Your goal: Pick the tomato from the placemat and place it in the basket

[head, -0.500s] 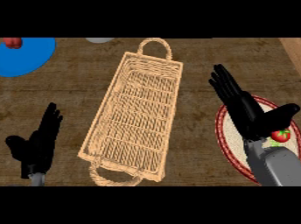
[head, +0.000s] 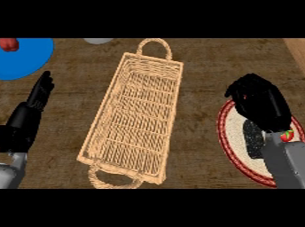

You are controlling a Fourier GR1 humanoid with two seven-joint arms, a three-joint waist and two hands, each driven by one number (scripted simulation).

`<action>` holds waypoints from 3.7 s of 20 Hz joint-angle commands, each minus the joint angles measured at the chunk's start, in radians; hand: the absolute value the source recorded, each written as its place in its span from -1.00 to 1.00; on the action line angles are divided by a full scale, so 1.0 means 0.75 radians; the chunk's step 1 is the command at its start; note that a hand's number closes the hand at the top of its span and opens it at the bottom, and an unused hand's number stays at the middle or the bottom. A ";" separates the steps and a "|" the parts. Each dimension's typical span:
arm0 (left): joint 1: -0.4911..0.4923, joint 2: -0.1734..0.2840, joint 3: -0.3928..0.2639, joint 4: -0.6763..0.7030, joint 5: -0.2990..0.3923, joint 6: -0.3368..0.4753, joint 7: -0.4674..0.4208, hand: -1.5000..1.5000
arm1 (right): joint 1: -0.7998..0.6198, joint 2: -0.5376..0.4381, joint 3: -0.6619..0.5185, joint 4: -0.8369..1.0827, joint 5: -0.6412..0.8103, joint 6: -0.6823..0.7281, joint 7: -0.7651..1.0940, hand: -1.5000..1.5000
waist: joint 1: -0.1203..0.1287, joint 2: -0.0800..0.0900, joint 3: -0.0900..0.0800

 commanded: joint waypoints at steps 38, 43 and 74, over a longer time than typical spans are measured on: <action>-0.070 -0.016 0.141 -0.022 -0.130 -0.196 0.049 0.00 | -0.392 -0.878 0.200 0.213 0.712 1.031 0.803 -1.00 | 0.026 0.004 -0.010; -0.082 -0.097 0.102 0.032 -0.214 -0.186 0.034 0.00 | -0.367 -0.814 0.246 0.291 0.895 1.037 0.700 -1.00 | 0.025 0.006 -0.010; -0.065 -0.259 0.317 -0.050 -0.389 -0.375 0.058 0.00 | -0.134 -0.506 0.063 0.565 1.564 0.769 0.269 -1.00 | 0.021 0.005 -0.010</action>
